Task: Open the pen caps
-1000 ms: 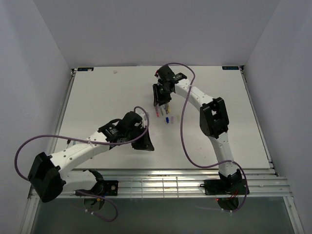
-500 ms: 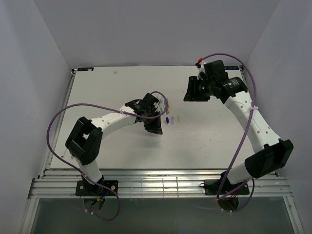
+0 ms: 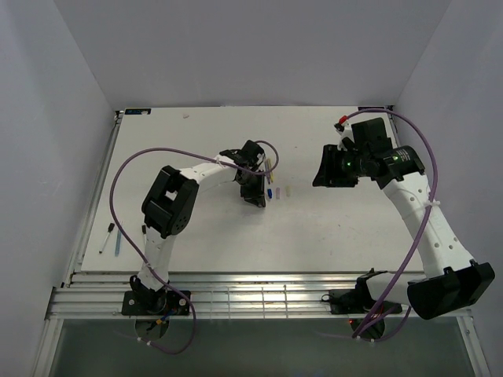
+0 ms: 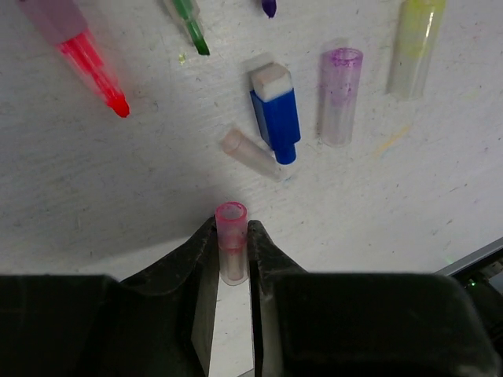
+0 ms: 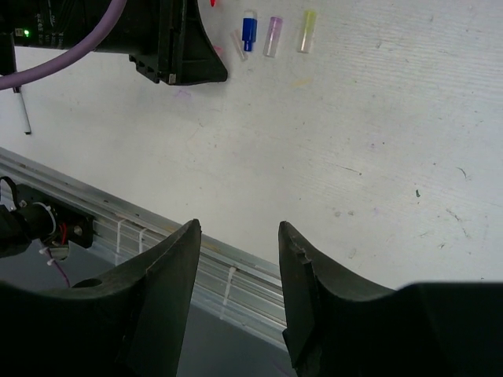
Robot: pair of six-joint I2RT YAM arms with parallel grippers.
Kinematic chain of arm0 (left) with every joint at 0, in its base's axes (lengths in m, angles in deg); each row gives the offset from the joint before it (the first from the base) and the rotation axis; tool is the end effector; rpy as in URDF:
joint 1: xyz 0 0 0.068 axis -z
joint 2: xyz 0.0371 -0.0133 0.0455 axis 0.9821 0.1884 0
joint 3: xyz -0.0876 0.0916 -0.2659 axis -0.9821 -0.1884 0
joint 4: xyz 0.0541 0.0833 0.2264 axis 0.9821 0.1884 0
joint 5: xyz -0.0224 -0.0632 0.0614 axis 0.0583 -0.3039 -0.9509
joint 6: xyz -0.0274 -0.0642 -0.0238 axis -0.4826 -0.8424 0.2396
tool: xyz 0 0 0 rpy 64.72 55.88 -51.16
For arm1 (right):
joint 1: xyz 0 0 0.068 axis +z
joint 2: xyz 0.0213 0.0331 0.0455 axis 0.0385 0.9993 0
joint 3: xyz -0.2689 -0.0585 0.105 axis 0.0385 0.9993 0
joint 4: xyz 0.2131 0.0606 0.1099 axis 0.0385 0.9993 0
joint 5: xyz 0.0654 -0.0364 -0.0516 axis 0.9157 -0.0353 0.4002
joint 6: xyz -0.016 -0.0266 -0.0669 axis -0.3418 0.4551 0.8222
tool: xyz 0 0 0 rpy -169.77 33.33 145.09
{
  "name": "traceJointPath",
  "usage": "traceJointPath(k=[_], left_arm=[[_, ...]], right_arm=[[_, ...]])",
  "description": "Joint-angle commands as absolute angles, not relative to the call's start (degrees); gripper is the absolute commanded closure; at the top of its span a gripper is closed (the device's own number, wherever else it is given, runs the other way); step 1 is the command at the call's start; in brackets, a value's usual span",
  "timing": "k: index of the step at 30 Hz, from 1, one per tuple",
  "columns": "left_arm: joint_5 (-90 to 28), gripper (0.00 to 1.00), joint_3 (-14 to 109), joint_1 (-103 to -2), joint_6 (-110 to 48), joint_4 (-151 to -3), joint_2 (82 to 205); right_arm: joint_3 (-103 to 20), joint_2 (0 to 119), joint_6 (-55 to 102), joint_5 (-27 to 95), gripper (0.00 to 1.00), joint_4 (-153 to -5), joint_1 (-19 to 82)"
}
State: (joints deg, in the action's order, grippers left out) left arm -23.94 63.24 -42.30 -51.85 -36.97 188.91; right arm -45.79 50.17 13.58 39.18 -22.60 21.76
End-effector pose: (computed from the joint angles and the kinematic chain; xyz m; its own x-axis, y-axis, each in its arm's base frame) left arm 0.3394 -0.2745 0.1599 -0.9840 0.0988 -0.1486 0.1497 0.9100 -0.3866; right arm 0.2194 0.0926 0.3790 -0.8067 0.0094 -0.5909 -0.2467 0.9033 0.3511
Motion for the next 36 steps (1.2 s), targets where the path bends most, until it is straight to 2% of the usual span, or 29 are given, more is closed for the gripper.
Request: traceJointPath(k=[1,10,16,27,36], left_arm=[[-23.17,0.71,66.04,-43.01,-51.42,-35.18,188.59],[-22.99,0.59,67.54,-44.33,-52.91,-35.35,191.23],[-24.66,0.58,66.48,-44.77,-53.26,-35.35,189.21],[-28.00,0.56,62.44,-46.97,-53.35,-34.57,172.36],[-31.43,0.53,54.45,-55.75,-53.79,-27.54,154.68]], right_arm=[[-45.63,48.10,14.92,41.32,0.49,-21.41,20.32],[-43.79,47.13,14.47,43.61,0.49,-21.33,20.05],[-42.91,47.04,14.21,44.93,0.49,-21.24,20.05],[-43.08,49.15,13.51,46.95,0.49,-22.55,22.76],[-44.04,54.42,12.01,50.90,0.49,-25.63,27.43]])
